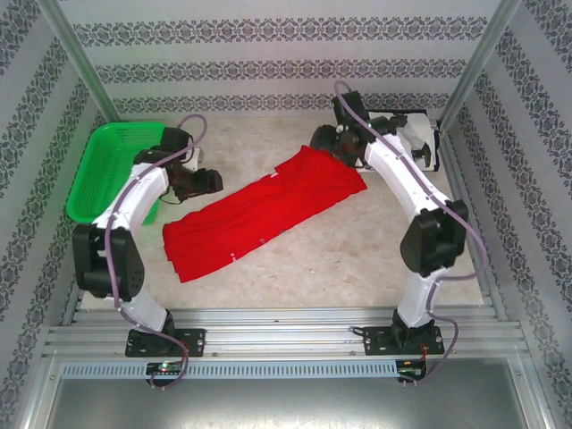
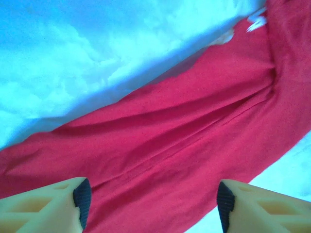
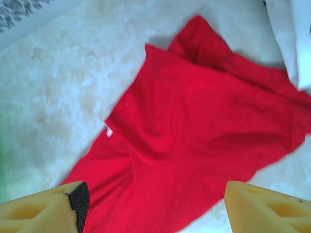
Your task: Fold and stack the t-shirts
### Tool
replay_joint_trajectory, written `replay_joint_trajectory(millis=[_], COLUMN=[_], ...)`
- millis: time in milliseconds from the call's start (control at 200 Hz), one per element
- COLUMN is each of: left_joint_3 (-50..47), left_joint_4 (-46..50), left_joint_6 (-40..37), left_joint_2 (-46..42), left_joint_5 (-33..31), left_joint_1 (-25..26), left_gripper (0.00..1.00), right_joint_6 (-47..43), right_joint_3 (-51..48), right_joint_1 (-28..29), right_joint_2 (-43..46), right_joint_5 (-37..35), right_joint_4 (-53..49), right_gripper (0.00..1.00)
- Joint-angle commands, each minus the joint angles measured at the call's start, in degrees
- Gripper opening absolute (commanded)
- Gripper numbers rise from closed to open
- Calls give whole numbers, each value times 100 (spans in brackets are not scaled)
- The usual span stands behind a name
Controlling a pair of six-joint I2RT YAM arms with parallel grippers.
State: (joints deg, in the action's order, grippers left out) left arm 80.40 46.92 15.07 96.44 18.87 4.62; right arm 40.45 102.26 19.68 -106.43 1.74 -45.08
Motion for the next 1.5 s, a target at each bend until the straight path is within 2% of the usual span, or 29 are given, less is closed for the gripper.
replay_joint_trajectory(millis=[0, 140, 285, 450, 560, 734, 914, 1079, 1219, 1309, 1374, 1444, 1499], left_joint_3=[196, 107, -277, -696, -924, -1483, -2146, -2352, -2514, -2555, -2589, -2605, -2559], left_joint_4=[47, -122, -298, -369, -238, -143, -80, 7, 73, 129, 126, 172, 251], left_joint_6=[-601, -771, -770, -572, -469, -197, 28, 329, 504, 602, 671, 692, 644], left_joint_2=[585, 929, 1082, 1203, 1278, 1088, 778, 536, 233, 25, -72, -114, -236], left_joint_5=[-223, -438, -755, -930, -982, -669, -318, 311, 719, 1051, 1366, 1651, 1556], left_joint_1=[139, 169, 130, -138, -198, -216, -232, -234, -234, -234, -229, -225, -225], left_gripper=[64, 59, 56, 54, 54, 54, 54, 55, 58, 59, 61, 61, 61], right_joint_6=[450, 674, 774, 807, 939, 1143, 1425, 2032, 2638, 2572, 2248, 1795, 1406], right_joint_3=[-962, -1351, -1199, -547, 1, 1353, 2893, 4598, 6124, 6405, 6280, 5819, 5121], right_joint_1=[-27, -34, -77, -130, -144, -158, -227, -310, -369, -394, -403, -374, -304], right_joint_2=[-177, -410, -941, -1734, -2211, -3055, -4070, -5215, -6051, -5967, -5576, -5000, -4326], right_joint_5=[-184, -250, -303, -339, -333, -149, 531, 1466, 1926, 2085, 2167, 2212, 2162], right_joint_4=[525, 961, 1080, 794, 562, 108, -11, 513, 992, 1106, 936, 713, 572], right_gripper=[74, 71, 63, 57, 57, 60, 64, 68, 68, 71, 72, 73, 74])
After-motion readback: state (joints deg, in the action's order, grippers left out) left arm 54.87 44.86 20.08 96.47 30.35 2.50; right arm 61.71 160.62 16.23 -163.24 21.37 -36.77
